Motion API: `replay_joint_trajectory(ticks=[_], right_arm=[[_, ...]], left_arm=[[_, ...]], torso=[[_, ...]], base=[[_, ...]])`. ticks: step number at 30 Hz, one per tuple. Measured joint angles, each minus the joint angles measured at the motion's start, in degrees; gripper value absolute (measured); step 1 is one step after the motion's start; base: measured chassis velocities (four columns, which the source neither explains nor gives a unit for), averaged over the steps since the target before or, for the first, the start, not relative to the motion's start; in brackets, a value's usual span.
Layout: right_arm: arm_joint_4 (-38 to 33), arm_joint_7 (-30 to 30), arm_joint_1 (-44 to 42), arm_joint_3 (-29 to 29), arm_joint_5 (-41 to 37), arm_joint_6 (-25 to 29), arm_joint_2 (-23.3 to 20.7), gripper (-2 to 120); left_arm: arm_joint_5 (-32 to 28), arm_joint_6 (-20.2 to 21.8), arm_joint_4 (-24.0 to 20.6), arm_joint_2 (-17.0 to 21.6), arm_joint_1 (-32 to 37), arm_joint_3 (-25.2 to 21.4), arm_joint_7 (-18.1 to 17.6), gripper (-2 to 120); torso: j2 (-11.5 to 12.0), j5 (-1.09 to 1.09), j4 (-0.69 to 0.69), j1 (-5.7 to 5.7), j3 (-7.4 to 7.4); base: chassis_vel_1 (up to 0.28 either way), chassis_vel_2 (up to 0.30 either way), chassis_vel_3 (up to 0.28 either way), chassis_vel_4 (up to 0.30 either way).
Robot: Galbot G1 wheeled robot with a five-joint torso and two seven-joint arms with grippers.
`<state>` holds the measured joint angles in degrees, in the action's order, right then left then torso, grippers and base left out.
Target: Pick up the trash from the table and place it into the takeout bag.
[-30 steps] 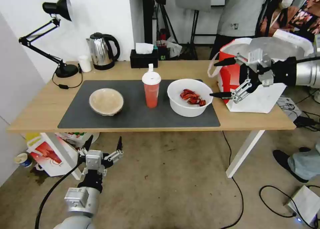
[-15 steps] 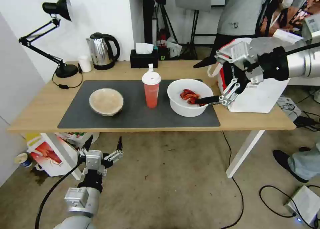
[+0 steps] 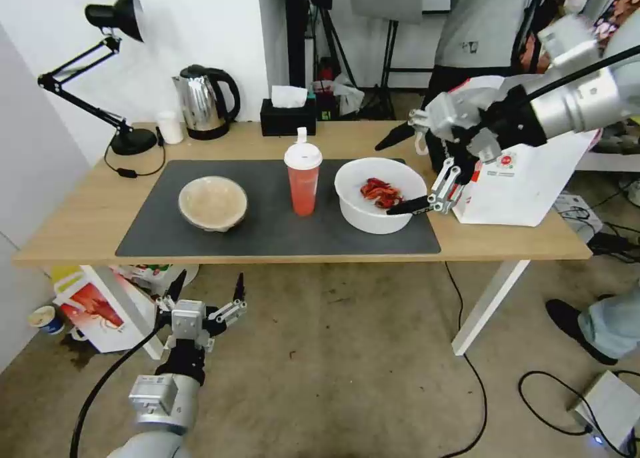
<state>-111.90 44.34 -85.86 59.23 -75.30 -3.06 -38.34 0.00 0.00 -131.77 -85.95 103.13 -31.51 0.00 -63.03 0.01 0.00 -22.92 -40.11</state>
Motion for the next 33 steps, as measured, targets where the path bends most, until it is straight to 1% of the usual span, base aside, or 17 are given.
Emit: replay_joint_trajectory(ticks=[5,12,15,24,33], right_arm=[[-0.17,-0.03,-0.47,-0.27,1.15,-0.27,0.42,100],[-0.32,0.68,-0.85,-2.56,2.65,-0.78,0.6,100],[0.1,0.72,-1.94,-2.64,2.83,-0.96,0.43,100],[3.73,0.9,-6.9,0.0,2.84,-1.06,-2.0,100],[6.23,0.86,-9.96,1.22,2.85,-1.33,-2.5,100]], left_arm=[[0.0,0.0,0.0,0.0,0.0,0.0,0.0,100],[0.0,0.0,0.0,0.0,0.0,0.0,0.0,100],[0.0,0.0,0.0,0.0,0.0,0.0,0.0,100],[0.0,0.0,0.0,0.0,0.0,0.0,0.0,100],[0.0,0.0,0.0,0.0,0.0,0.0,0.0,100]], torso=[[0.0,-0.02,0.0,0.0,0.0],[0.0,-0.01,-0.01,0.0,0.0],[0.0,-0.01,0.0,0.0,0.0],[0.0,-0.02,0.02,0.0,0.0],[0.0,-0.02,0.0,0.0,0.0]], base=[[0.0,0.0,0.0,0.0],[0.0,0.0,0.0,0.0],[0.0,0.0,0.0,0.0],[0.0,0.0,0.0,0.0],[0.0,0.0,0.0,0.0]])
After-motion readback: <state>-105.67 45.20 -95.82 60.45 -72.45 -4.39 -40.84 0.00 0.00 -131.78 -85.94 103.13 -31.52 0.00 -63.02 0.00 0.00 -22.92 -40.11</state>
